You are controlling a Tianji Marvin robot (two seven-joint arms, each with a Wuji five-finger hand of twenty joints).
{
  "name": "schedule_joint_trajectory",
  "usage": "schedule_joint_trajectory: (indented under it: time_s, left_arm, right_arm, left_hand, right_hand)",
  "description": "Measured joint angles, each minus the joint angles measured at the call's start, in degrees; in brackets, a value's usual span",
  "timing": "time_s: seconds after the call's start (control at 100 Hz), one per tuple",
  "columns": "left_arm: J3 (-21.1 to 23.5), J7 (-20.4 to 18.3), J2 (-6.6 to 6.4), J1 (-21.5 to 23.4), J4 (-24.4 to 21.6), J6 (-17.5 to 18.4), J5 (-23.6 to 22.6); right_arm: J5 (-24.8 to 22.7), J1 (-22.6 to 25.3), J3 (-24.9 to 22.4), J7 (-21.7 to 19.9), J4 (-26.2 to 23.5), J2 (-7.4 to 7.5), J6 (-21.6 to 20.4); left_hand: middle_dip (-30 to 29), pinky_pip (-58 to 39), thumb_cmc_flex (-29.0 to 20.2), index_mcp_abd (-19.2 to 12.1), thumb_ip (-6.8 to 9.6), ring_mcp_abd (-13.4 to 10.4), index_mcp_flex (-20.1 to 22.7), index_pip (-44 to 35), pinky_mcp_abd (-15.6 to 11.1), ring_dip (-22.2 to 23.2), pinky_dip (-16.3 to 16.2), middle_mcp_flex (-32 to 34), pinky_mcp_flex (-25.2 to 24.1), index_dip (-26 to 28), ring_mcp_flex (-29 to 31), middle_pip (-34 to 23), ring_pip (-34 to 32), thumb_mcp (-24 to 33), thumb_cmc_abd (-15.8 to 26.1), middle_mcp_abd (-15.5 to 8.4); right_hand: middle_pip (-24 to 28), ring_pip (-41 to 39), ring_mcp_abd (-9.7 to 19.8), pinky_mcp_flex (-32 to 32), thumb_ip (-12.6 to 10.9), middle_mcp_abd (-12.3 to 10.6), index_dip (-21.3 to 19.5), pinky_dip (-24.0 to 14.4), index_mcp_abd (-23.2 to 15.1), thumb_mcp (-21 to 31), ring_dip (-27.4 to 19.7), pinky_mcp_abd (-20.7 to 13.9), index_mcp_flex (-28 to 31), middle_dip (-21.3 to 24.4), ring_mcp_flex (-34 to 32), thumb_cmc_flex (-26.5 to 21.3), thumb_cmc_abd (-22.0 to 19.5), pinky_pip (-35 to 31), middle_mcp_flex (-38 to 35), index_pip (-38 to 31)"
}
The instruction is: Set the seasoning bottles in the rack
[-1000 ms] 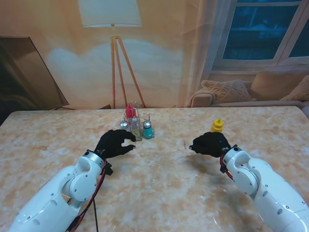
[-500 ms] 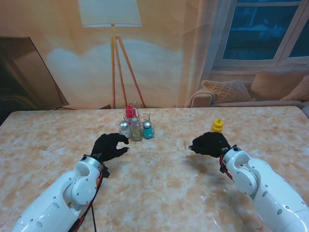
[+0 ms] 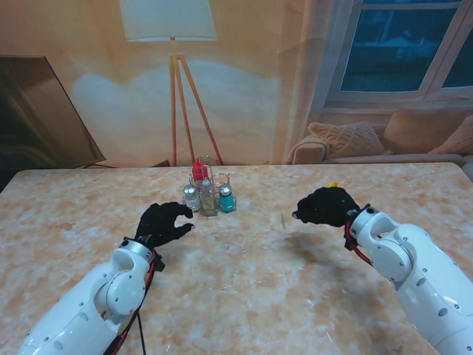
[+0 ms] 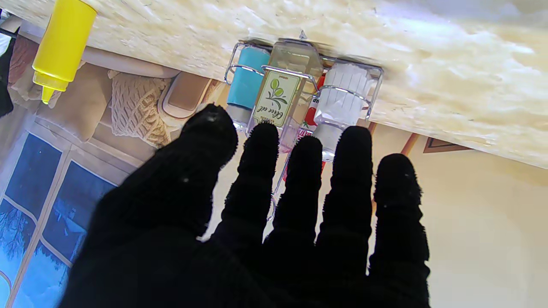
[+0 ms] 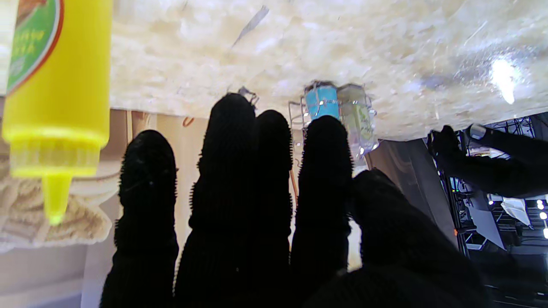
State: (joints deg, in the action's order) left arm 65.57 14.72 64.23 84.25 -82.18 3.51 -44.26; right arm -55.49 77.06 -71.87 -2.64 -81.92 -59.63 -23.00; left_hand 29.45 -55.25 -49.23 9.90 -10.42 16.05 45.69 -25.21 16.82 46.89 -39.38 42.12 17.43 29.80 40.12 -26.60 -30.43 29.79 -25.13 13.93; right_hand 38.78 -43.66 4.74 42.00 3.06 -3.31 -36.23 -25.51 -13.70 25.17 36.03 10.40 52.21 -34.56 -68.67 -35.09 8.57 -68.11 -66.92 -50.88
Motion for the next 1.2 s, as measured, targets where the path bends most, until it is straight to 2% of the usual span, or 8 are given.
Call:
schedule_joint_trajectory:
  time_s: [0.15,0.51,0.6,0.73,0.87,0.98,1.06,1.2]
  left_arm:
    - [0.33,0.09,0.0,0.09,0.0,0.06,-0.11]
    - [0.75,1.6,0.0,0.14,0.45,0.35,-1.42]
    - [0.8,1.81,0.0,0.14,0.51,0.35,-1.43]
    - [0.81,2.03,0.0,0.14,0.65,0.34,-1.56]
    - [0.84,2.12,-0.01,0.14,0.66,0.24,-2.19]
    - [0.84,2.48,-0.05,0.16,0.66,0.23,-3.01]
    - [0.83,2.69,-0.05,0.17,0.66,0.24,-2.96]
    - [0.82,2.81,-0.05,0.17,0.7,0.23,-2.87]
  right_arm:
    - [0.74,-1.81,-2.15,-4.82,-2.47,0.33,-0.22]
    - [-2.51,-8.28,-3.25,-3.28,-0.99,0.92,-2.39]
    - [-4.34,-8.85,-3.71,-3.6,-0.63,1.04,-2.18]
    - [-6.6,-9.21,-4.02,-4.55,-0.04,1.54,-1.34]
    - [-7.78,-9.62,-3.98,-5.87,1.23,2.07,-1.34]
    - [-8.25,-10.36,-3.09,-7.8,2.53,2.58,-1.3]
    - [-8.57,-11.22,-2.04,-8.48,3.88,2.85,-0.8]
    - [-10.55,-12.78,0.0,-8.72,6.19,3.21,-0.14]
  left_hand:
    - [0.0,0.0,0.07,0.52,0.0,0.0,0.0,0.76,0.0,0.0,0.0,0.0,-0.07,-0.02,-0.04,0.0,0.0,0.64,0.01,0.0]
    - [0.0,0.0,0.21,0.55,0.0,0.0,-0.02,1.73,0.01,0.0,0.0,-0.05,-0.11,-0.04,-0.06,0.0,0.0,2.11,0.03,0.0]
    - [0.0,0.0,0.21,0.55,0.01,0.0,-0.02,1.74,0.0,0.0,0.0,-0.07,-0.14,-0.04,-0.06,0.0,0.0,2.7,0.03,0.0]
    - [0.0,0.0,0.99,0.55,0.01,0.0,-0.02,2.34,0.01,0.0,-0.01,-0.1,-0.27,-0.04,-0.08,0.01,0.0,3.41,0.01,0.0]
    - [0.0,0.0,1.09,0.55,0.01,0.0,-0.04,2.44,0.01,0.0,-0.01,-0.11,-0.34,-0.04,-0.08,0.01,0.0,4.12,0.01,0.0]
    - [0.0,0.0,1.16,0.55,0.01,0.0,-0.04,2.46,0.0,0.0,-0.01,-0.12,-0.34,-0.04,-0.08,0.01,0.0,4.22,0.01,0.0]
    - [0.0,0.0,1.31,0.56,0.02,0.0,-0.04,2.47,0.01,0.0,-0.01,-0.12,-0.34,-0.04,-0.08,0.01,0.0,4.78,0.0,0.0]
    - [0.0,0.0,1.33,0.56,0.03,0.0,-0.04,2.47,0.01,0.0,-0.02,-0.12,-0.34,-0.04,-0.08,0.01,0.0,4.81,-0.01,0.0]
  right_hand:
    - [-4.21,6.9,0.03,-0.59,1.41,0.0,2.84,0.0,0.0,0.55,-2.29,-1.99,-3.88,1.46,2.21,-0.13,2.91,2.65,2.46,0.88]
    - [-12.99,19.33,0.7,-2.84,4.11,0.0,9.92,3.4,-0.23,7.27,-8.93,-5.86,-12.39,7.12,7.06,0.28,10.25,10.1,7.46,0.55]
    - [-15.7,22.67,0.7,-4.42,4.72,0.03,10.93,5.29,0.91,9.39,-11.88,-6.34,-13.34,8.77,9.43,2.46,11.36,12.43,9.67,5.73]
    - [-20.51,28.48,0.48,-8.95,3.45,0.44,7.33,10.0,4.87,14.04,-16.98,-7.65,-14.18,12.78,13.85,8.92,12.67,17.47,13.77,18.71]
    - [-24.82,33.14,-0.88,-13.41,3.23,1.63,6.63,13.64,7.41,17.58,-21.33,-8.18,-19.87,15.97,20.5,13.7,17.6,20.05,20.09,25.62]
    - [-25.96,33.31,-2.97,-15.21,3.23,3.12,6.62,14.56,7.87,19.77,-22.04,-7.88,-22.74,15.97,23.3,15.88,19.6,19.86,23.41,27.3]
    - [-25.76,33.32,-5.13,-16.39,3.23,4.88,6.5,14.72,5.22,20.67,-22.05,-6.63,-24.76,15.99,23.87,16.64,21.02,19.85,24.02,27.79]
    - [-25.71,33.3,-6.88,-17.38,3.24,5.54,6.49,14.86,4.7,21.9,-22.05,-4.69,-26.21,15.99,24.46,17.35,21.51,19.08,26.06,27.57]
